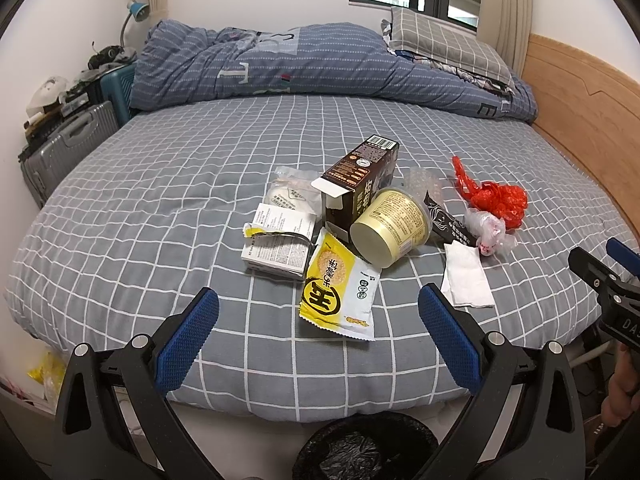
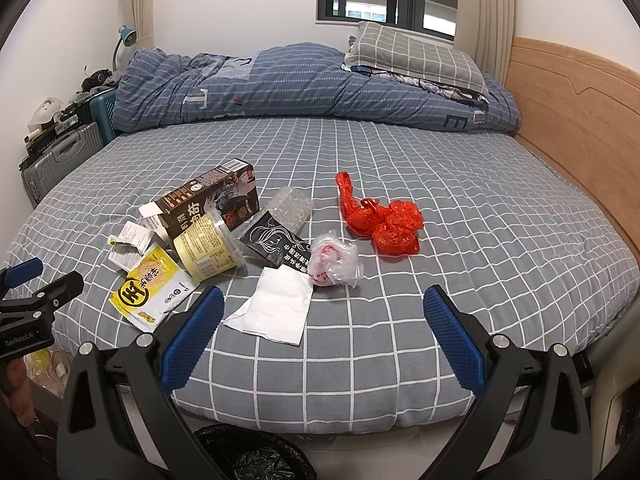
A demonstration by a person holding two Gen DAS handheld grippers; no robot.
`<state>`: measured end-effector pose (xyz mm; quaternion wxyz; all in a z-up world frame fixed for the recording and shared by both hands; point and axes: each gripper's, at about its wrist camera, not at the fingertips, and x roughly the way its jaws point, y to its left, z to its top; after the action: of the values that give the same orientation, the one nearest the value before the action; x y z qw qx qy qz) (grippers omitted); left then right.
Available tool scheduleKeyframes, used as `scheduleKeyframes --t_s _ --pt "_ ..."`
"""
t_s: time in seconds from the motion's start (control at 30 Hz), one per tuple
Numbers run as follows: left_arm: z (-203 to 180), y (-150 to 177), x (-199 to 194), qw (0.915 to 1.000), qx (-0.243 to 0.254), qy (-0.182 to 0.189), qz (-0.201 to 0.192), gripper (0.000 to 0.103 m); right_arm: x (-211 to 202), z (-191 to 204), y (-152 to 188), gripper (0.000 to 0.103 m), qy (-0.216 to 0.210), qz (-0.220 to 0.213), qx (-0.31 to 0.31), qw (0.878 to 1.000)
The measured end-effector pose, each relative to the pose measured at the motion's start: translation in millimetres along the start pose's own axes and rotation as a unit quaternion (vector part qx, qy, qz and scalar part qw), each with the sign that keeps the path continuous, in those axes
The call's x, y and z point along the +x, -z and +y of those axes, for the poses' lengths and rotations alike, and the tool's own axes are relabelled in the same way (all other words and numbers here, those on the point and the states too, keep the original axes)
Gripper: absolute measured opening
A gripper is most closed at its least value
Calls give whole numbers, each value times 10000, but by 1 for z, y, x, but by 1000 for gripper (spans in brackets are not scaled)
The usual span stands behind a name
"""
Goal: Collect trash
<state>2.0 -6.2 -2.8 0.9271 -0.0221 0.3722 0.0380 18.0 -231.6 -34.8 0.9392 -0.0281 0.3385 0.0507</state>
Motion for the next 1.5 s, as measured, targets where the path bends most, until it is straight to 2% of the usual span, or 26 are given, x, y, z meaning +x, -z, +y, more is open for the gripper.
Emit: scheduleKeyframes --t_s 0.6,0.8,1.17,1.5 --pt "-2 1 -1 10000 8 0 24 97 1 0 0 96 3 2 -6 10000" --pt "-2 8 23 9995 -47 34 301 97 8 -3 -11 96 72 -20 -49 10000" --pt "-7 13 84 9964 -98 -50 843 94 79 -26 -28 90 254 347 -122 9990" --pt "-14 15 117 9928 -176 88 1185 80 139 -47 -34 84 221 688 -6 9974"
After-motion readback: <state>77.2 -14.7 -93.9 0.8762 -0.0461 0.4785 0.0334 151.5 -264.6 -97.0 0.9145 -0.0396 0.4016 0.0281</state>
